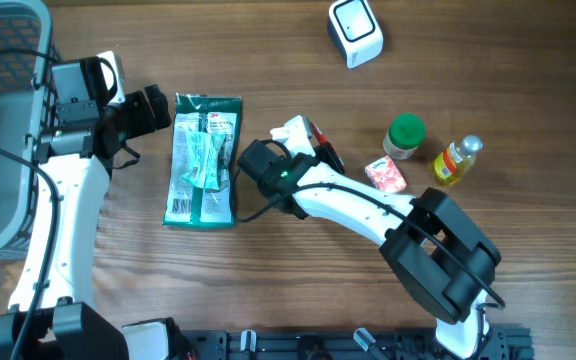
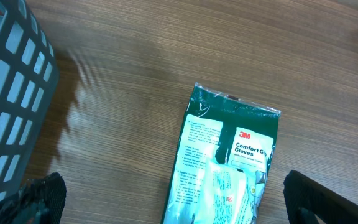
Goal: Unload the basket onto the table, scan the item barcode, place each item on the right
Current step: 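Lift the red Nescafe sachet and carry it right toward the jar, then lower the sachet onto the table beside the Kleenex pack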
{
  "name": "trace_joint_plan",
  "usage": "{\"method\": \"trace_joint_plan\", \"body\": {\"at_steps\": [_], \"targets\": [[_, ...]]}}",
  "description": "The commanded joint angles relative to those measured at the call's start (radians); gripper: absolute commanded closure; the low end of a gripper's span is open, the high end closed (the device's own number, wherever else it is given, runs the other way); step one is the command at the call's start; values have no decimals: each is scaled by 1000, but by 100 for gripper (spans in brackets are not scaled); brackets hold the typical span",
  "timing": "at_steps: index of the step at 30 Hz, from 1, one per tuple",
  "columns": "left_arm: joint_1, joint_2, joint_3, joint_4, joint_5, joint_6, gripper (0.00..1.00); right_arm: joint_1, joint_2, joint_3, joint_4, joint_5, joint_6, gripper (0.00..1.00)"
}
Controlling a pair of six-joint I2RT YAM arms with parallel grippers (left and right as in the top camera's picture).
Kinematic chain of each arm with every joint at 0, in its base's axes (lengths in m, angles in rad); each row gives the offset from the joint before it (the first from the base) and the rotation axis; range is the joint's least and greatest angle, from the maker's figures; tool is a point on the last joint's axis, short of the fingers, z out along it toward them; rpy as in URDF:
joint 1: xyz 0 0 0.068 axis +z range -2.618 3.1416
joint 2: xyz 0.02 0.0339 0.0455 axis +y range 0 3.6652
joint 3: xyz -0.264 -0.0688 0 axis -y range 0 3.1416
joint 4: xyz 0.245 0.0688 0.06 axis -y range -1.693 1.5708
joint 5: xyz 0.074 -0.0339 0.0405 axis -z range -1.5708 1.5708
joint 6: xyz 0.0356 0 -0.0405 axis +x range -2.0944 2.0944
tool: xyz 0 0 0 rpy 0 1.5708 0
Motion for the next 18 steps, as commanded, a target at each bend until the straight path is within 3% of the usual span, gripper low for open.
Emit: {"method": "trace_joint_plan", "body": {"at_steps": [1,12,18], "targets": [[4,-14,14,2,8,15,0,-8,19,-9,-32,28,237,96],[4,-14,14,2,8,15,0,-8,74,-9,-20,-176,246,94],[4,-14,14,2,8,15,0,-8,73,-8,-14,-229,234,76]]}}
